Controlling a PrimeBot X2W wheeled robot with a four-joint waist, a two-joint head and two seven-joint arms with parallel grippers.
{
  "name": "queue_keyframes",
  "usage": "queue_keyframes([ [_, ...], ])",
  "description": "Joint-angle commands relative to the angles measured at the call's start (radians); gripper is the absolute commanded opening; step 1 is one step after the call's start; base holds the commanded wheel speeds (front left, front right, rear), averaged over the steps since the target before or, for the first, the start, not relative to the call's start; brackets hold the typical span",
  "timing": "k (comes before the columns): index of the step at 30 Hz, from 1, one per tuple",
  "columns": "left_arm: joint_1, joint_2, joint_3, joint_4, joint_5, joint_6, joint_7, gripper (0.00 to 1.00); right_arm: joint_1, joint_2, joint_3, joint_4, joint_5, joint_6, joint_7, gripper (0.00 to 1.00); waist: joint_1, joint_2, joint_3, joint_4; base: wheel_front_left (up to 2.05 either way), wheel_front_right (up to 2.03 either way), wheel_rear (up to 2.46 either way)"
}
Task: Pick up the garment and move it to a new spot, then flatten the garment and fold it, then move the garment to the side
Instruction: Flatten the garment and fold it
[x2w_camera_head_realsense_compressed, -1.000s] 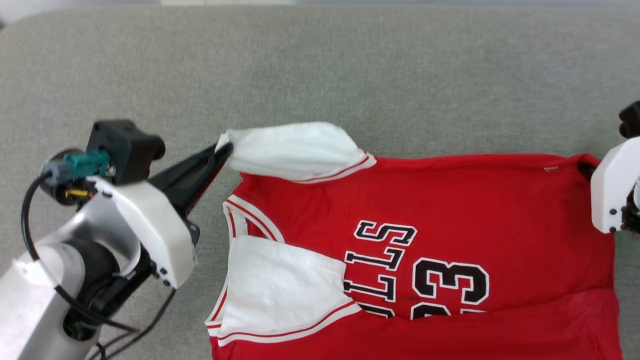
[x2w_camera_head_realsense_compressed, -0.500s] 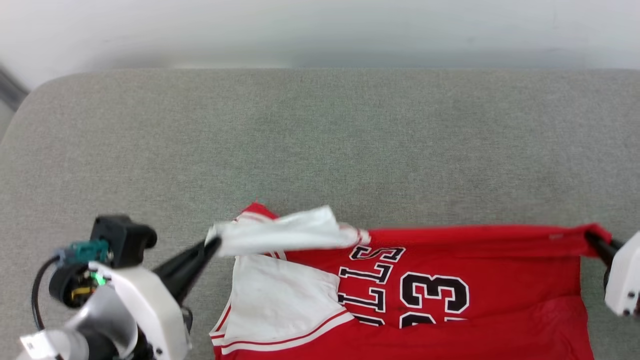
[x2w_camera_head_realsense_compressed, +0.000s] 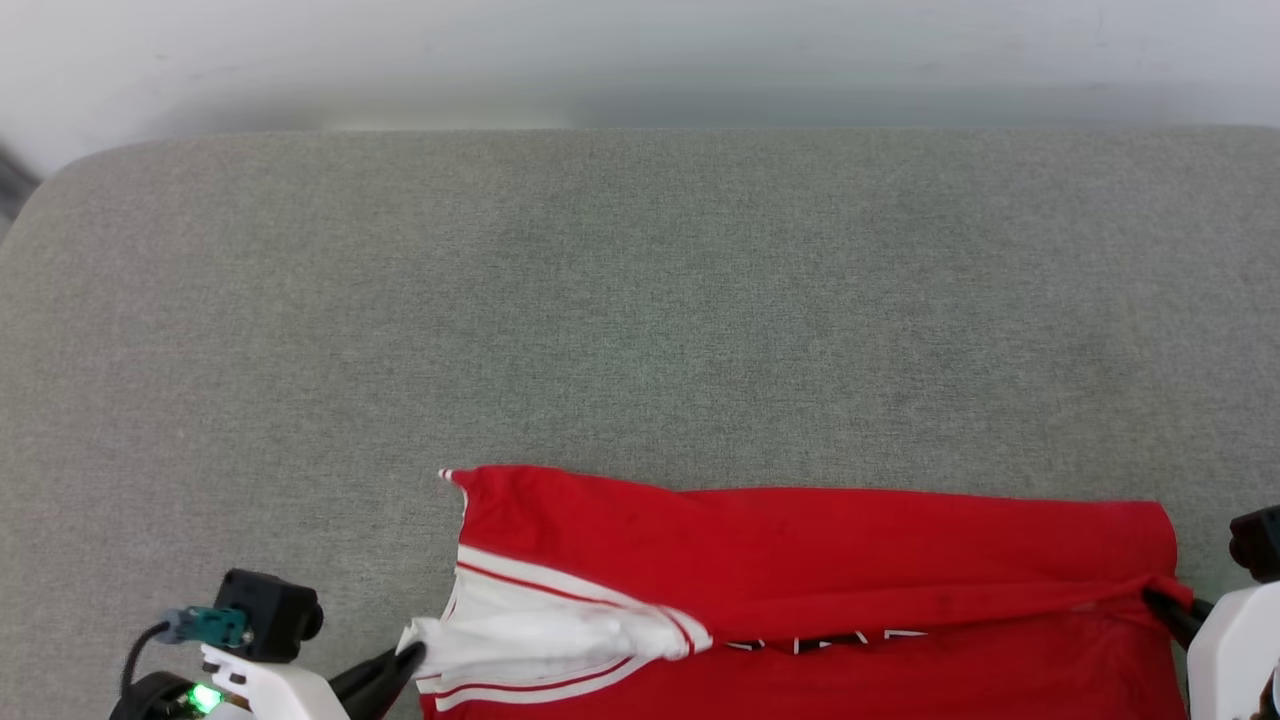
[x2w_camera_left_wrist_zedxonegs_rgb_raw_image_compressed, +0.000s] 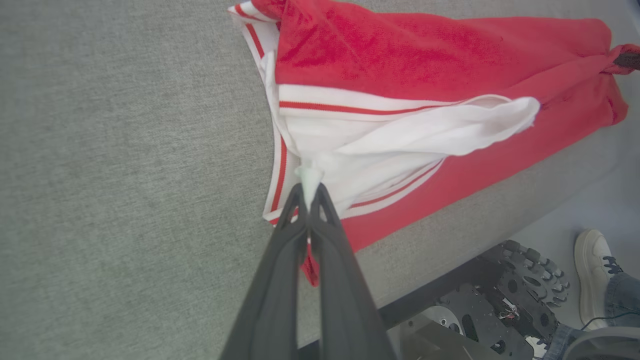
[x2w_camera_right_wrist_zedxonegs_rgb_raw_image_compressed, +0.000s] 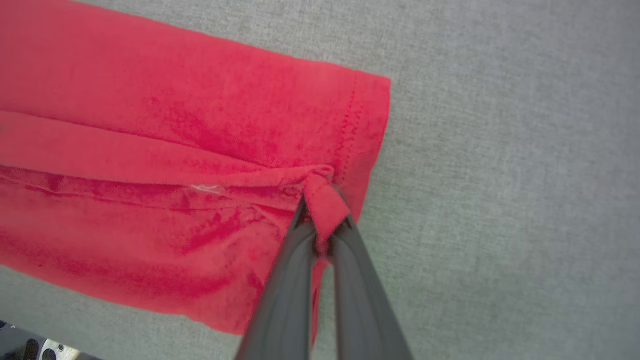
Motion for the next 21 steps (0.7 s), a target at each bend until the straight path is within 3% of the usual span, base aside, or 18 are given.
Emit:
queue_keyframes([
  [1, 0.003, -0.006, -0.008, 0.02, 0.012, -0.003, 0.001, 0.0, 0.013, -0.016, 0.015, 0.01, -0.005, -0.001, -0.015, 0.0, 0.0, -0.0001, 0.003, 0.001, 0.0, 0.0, 0.0],
  [13, -0.06, -0.075, -0.09, 0.152, 0.066, -0.059, -0.032, 0.0, -0.024, -0.064, 0.139, 0.065, 0.034, -0.001, -0.063, 0.0, 0.0, -0.0001, 0.014, 0.005, 0.0, 0.0, 0.0],
  [14, -0.063, -0.077, -0.096, 0.162, 0.073, -0.06, -0.034, 0.32, -0.024, -0.066, 0.146, 0.068, 0.039, -0.001, -0.065, 0.11, 0.0, -0.0001, 0.011, 0.004, 0.0, 0.0, 0.0],
  [15, -0.064, -0.079, -0.1, 0.171, 0.079, -0.062, -0.039, 0.91, -0.026, -0.069, 0.153, 0.07, 0.04, 0.0, -0.069, 1.0, 0.0, -0.0001, 0.007, 0.003, 0.0, 0.0, 0.0],
  [16, -0.064, -0.083, -0.103, 0.18, 0.081, -0.065, -0.043, 1.0, -0.03, -0.068, 0.158, 0.073, 0.049, 0.0, -0.07, 1.0, 0.0, -0.0001, 0.001, 0.002, 0.0, 0.0, 0.0],
  [21, -0.073, -0.1, -0.088, 0.191, 0.089, -0.075, -0.101, 1.0, -0.057, -0.077, 0.151, 0.043, 0.088, -0.001, -0.072, 1.0, 0.0, -0.0001, -0.037, -0.004, 0.0, 0.0, 0.0],
])
